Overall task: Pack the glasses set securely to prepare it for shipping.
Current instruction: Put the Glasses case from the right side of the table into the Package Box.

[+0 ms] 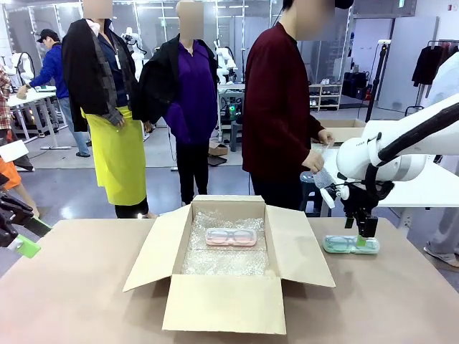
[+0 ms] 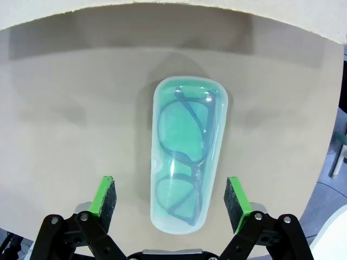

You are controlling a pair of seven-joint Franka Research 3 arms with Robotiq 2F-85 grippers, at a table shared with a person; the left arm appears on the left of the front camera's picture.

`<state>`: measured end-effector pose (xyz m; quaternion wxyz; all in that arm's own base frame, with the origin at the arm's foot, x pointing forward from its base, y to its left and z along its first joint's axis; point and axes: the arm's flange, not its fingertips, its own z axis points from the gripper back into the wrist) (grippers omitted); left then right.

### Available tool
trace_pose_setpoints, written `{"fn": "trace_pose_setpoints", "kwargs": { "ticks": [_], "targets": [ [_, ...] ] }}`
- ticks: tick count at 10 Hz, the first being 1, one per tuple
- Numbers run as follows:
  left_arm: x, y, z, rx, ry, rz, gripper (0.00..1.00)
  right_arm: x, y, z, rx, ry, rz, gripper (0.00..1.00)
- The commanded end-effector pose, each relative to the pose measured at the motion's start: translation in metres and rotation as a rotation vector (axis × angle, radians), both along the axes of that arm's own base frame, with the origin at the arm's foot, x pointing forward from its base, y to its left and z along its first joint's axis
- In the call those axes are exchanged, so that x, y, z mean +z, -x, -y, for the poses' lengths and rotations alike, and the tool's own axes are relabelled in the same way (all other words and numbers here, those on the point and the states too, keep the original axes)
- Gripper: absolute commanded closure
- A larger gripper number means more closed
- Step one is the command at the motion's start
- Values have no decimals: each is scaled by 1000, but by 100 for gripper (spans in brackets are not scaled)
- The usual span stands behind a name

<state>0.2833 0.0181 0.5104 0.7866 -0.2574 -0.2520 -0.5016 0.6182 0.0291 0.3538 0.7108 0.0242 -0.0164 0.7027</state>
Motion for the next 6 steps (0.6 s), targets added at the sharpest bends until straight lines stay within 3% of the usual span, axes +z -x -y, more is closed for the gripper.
{"fn": "trace_pose_setpoints", "kwargs": {
  "ticks": [1,6],
  "targets": [
    [3,0,-2,-22,21,7,0,-10,-4,4,27,-14,-22,0],
    [3,0,-2,-22,21,7,0,-40,-13,7,20,-5,-3,0]
  ]
}}
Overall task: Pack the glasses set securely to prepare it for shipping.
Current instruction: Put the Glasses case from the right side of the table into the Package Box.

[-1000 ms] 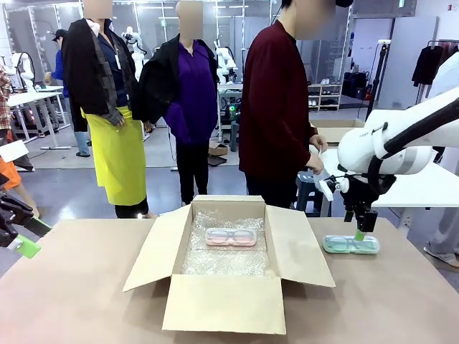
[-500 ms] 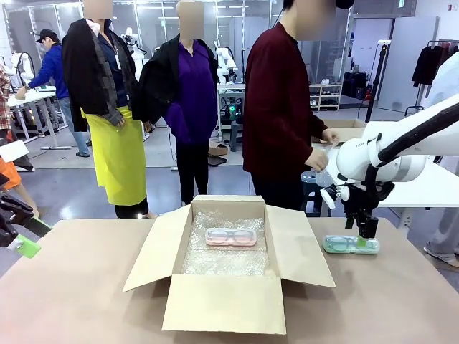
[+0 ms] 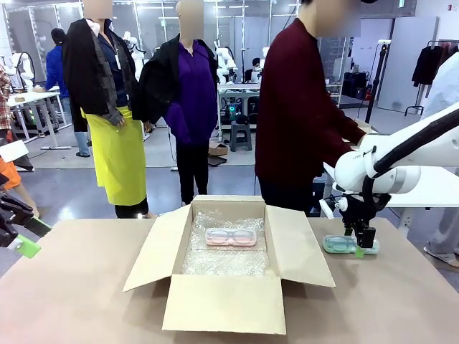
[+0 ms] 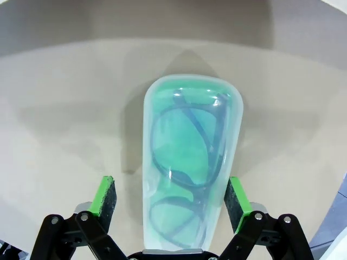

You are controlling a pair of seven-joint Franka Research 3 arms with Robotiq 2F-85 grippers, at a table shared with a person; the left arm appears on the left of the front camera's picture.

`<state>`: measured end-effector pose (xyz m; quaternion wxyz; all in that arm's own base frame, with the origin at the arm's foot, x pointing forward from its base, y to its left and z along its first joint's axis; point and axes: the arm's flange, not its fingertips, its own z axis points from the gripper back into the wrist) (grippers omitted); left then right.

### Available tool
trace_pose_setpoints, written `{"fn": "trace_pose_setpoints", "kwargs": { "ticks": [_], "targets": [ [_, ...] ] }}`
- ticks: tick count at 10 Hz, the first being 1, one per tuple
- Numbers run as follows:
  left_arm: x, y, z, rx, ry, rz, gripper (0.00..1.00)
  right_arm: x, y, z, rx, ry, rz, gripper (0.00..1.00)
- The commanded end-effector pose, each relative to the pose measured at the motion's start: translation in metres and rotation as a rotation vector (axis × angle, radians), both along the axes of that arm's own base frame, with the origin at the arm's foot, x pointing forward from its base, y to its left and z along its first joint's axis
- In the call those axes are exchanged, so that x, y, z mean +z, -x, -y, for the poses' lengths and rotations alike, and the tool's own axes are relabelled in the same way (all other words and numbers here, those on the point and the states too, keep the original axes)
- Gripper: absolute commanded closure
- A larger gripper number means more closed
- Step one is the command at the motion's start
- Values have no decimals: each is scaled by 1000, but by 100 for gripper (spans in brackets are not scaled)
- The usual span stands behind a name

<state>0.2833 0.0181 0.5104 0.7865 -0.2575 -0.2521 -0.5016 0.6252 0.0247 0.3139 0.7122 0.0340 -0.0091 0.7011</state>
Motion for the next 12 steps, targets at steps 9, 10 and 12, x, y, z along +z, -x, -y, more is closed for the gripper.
{"fn": "trace_pose_setpoints", "kwargs": {
  "ticks": [9,10,12],
  "targets": [
    [3,0,-2,-22,21,7,0,-8,-6,-8,11,9,24,100],
    [3,0,-2,-22,21,7,0,-6,-5,-9,11,20,21,100],
    [3,0,-2,-22,21,7,0,0,-5,-8,-28,10,19,54]
  ]
}}
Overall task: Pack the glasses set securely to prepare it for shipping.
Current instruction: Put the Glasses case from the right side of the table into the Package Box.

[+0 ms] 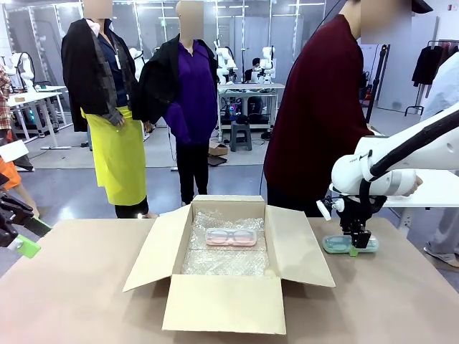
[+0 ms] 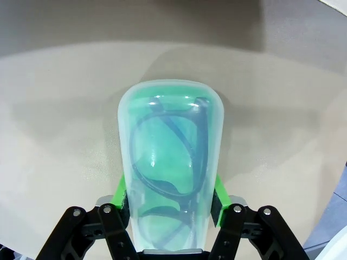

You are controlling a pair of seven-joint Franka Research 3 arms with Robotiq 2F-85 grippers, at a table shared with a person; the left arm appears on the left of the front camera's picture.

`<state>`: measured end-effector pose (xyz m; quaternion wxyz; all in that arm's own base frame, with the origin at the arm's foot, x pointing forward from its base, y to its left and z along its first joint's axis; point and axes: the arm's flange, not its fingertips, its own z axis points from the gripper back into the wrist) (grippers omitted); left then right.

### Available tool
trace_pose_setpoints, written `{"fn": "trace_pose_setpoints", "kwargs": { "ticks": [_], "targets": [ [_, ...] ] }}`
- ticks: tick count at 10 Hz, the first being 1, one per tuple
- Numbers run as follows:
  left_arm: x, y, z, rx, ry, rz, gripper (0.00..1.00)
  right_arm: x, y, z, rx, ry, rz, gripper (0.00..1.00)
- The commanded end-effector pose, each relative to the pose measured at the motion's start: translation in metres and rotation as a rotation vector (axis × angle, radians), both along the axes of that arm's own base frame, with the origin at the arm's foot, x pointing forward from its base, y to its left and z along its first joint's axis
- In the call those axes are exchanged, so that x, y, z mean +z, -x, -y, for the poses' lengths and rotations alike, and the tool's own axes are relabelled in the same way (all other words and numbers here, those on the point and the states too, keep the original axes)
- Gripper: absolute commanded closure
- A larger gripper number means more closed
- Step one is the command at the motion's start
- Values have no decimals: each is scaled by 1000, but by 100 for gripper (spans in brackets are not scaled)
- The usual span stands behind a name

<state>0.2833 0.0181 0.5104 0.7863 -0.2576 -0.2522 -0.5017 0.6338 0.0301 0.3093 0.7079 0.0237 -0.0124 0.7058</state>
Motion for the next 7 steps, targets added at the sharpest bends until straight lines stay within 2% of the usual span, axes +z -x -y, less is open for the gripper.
{"fn": "trace_pose_setpoints", "kwargs": {
  "ticks": [1,4,7],
  "targets": [
    [3,0,-2,-21,21,7,0,11,4,-2,-49,-4,-2,54],
    [3,0,-2,-21,21,7,0,66,16,-11,-79,33,0,54],
    [3,0,-2,-21,21,7,0,141,41,-23,-86,53,11,54]
  ]
}}
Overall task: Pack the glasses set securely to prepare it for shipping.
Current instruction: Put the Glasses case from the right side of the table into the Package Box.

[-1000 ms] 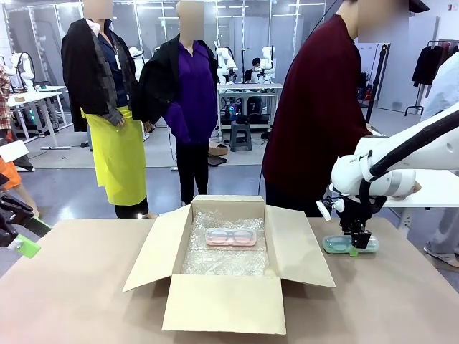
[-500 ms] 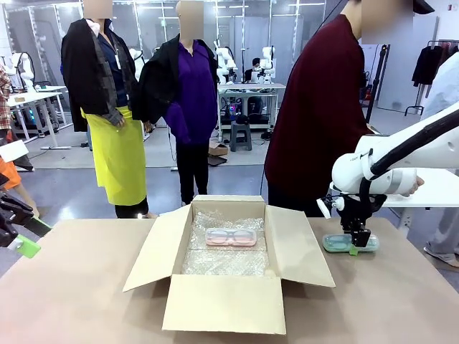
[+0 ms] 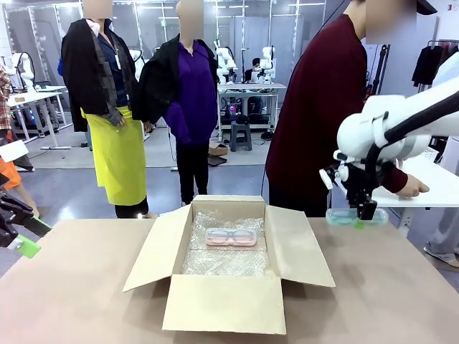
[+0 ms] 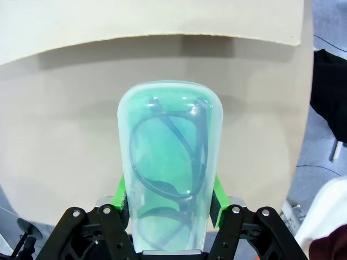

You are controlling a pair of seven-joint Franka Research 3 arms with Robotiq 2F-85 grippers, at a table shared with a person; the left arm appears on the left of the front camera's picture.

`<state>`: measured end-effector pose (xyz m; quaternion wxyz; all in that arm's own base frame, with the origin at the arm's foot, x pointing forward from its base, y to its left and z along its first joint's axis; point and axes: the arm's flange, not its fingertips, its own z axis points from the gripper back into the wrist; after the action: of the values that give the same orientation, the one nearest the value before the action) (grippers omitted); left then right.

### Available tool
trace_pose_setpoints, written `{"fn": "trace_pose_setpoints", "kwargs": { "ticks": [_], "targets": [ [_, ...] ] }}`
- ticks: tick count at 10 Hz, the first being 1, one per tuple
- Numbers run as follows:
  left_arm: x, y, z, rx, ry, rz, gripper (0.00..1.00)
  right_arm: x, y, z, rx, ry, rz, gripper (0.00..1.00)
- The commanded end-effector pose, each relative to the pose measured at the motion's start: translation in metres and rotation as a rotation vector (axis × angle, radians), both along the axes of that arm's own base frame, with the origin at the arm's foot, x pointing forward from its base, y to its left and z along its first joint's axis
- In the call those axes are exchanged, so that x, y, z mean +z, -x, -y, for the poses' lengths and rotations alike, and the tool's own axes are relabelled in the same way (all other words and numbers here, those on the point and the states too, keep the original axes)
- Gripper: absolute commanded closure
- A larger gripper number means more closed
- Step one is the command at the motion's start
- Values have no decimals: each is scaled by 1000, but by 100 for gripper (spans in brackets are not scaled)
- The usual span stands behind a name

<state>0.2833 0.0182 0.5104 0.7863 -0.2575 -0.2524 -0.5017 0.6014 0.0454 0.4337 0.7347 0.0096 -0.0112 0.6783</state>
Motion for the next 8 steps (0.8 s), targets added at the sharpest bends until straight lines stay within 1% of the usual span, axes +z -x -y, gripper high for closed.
{"fn": "trace_pose_setpoints", "kwargs": {
  "ticks": [1,2,3,4,5,7,8],
  "targets": [
    [3,0,-2,-21,21,6,0,39,17,-15,16,18,-7,54],
    [3,0,-2,-21,21,6,0,55,22,-21,-2,37,9,54],
    [3,0,-2,-21,21,6,0,65,26,-27,-16,40,10,54],
    [3,0,-2,-21,21,6,0,68,26,-34,-29,34,14,54],
    [3,0,-2,-21,21,6,0,69,26,-46,15,20,1,54],
    [3,0,-2,-21,21,6,0,80,28,-95,13,13,15,54],
    [3,0,-2,-21,21,6,0,88,37,-133,35,12,6,54]
  ]
}}
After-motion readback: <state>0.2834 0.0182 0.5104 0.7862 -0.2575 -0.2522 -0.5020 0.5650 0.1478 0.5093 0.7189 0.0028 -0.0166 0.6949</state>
